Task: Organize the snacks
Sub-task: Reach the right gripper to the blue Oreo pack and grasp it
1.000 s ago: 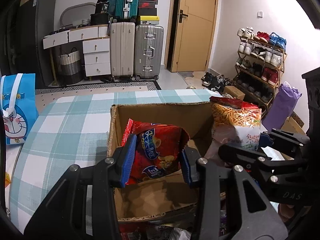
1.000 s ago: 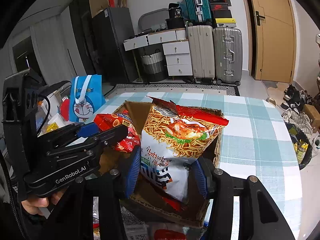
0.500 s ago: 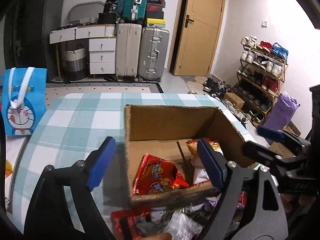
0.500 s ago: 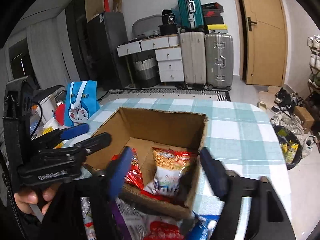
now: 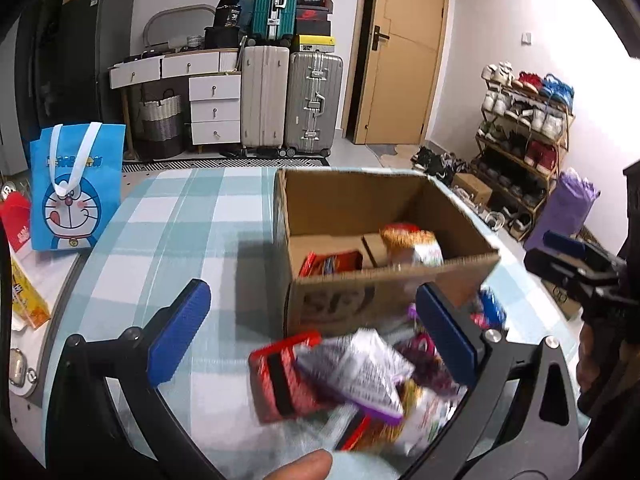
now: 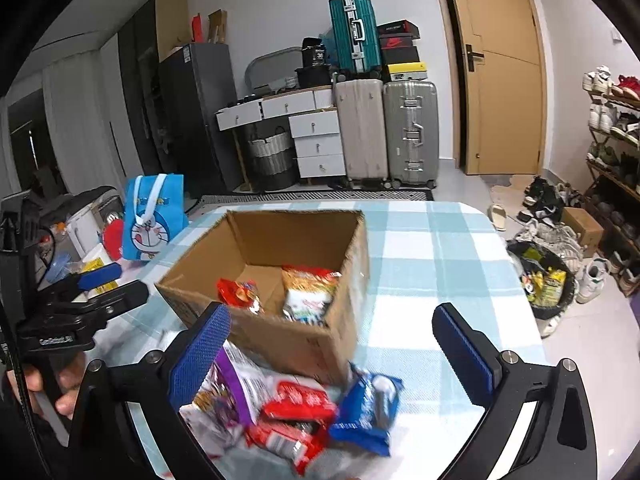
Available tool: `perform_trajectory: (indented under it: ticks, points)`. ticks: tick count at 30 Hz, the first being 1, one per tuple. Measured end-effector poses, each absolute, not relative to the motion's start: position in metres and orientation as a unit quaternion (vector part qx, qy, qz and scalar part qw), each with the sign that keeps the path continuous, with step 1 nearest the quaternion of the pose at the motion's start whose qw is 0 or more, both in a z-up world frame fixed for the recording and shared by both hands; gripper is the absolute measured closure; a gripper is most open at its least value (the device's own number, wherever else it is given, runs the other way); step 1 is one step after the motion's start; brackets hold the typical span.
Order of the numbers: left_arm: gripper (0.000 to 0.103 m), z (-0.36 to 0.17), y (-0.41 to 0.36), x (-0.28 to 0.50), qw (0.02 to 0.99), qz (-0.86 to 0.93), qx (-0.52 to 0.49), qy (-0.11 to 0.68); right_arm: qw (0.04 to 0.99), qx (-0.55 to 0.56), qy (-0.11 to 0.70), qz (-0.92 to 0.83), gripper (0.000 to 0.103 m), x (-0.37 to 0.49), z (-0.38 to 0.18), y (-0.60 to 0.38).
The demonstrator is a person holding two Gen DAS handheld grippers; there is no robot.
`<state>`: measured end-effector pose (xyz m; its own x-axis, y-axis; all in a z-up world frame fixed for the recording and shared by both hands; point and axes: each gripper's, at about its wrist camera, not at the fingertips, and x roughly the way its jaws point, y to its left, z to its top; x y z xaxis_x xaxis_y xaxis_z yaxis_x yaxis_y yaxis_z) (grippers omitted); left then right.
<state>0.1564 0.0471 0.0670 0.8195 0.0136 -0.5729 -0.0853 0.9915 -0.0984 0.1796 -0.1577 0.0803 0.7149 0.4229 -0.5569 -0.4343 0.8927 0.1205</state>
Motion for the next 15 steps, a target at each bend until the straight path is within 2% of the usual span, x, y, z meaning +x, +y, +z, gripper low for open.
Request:
perform_trajectory:
  ticks: [15]
  points:
    - [0.001,0.025,0.038,0.131,0.94,0.011,-0.073,0.332,0.917,0.01,0.344,0.203,0.0,0.159,0.045,-0.187]
